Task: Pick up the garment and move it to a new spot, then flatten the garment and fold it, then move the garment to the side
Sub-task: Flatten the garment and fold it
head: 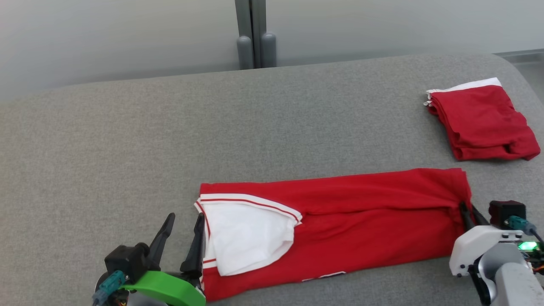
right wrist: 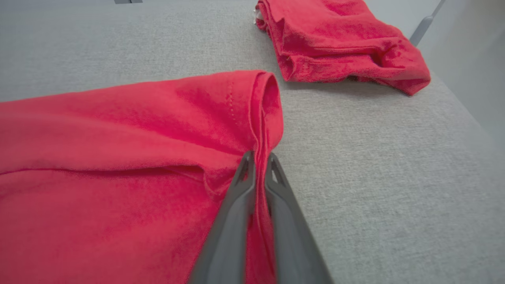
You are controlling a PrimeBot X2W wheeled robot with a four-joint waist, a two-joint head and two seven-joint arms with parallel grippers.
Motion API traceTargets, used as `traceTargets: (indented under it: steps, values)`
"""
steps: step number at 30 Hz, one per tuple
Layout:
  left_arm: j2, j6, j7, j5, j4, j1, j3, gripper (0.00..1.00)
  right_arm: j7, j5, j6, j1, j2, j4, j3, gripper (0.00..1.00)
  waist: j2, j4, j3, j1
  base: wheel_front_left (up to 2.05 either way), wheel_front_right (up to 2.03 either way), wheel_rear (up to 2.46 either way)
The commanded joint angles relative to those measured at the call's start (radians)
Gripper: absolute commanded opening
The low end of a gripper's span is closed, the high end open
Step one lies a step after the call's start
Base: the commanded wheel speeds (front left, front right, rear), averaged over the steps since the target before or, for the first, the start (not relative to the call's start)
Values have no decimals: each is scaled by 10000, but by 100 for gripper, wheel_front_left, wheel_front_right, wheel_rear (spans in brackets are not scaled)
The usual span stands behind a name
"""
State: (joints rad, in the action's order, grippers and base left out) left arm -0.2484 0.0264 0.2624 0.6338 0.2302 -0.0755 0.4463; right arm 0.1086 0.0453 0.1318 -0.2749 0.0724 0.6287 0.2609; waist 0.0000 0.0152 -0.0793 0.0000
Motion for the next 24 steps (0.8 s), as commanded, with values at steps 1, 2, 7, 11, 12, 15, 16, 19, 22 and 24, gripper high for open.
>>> traceTargets:
  steps: [1, 2, 7, 11, 12, 15, 16, 19, 22, 24]
  values:
    - [12, 19, 28, -63, 34, -149, -33, 100, -122, 92, -24, 207, 147, -211, 203, 0, 0, -91, 58, 0, 0, 0, 0]
    - [37, 14, 28, -93, 50, -152, -41, 100, -228, 112, -24, 263, 225, -407, 372, 0, 0, -125, 68, 0, 0, 0, 0]
    - [84, 47, 28, -165, 103, -165, -133, 100, -683, -161, -22, 466, 295, -1261, 680, 0, 0, -211, 104, 0, 0, 0, 0]
    - [84, -38, 28, -353, 143, -159, -225, 100, -1039, -586, -21, 665, 97, -2111, 275, 0, 0, -173, 163, 0, 0, 0, 0]
    - [70, -47, 29, -388, 139, -163, -243, 100, -1108, -734, -21, 677, 42, -2257, 171, 0, 0, -154, 175, 0, 0, 0, 0]
    - [58, -64, 29, -532, 117, -152, -323, 100, -1468, -1471, -19, 874, -129, -3007, -671, 0, 0, 2, 249, 0, 0, 0, 0]
    - [55, -66, 29, -552, 117, -138, -340, 100, -1573, -1795, -19, 936, -149, -3286, -999, 0, 0, 63, 274, 0, 0, 0, 0]
    - [50, -76, 29, -588, 124, -104, -404, 100, -1836, -2569, -19, 1044, -196, -3940, -1878, 0, 0, 217, 333, 0, 0, 0, 0]
    - [84, -34, 27, -610, 137, -50, -461, 100, -2050, -3876, -19, 1136, -210, -4531, -3177, 0, 0, 434, 380, 0, 0, 0, 0]
    - [115, -6, 16, -646, 150, -36, -464, 100, -2134, -4681, -19, 1164, -191, -4681, -3919, 0, 0, 581, 387, 0, 0, 0, 0]
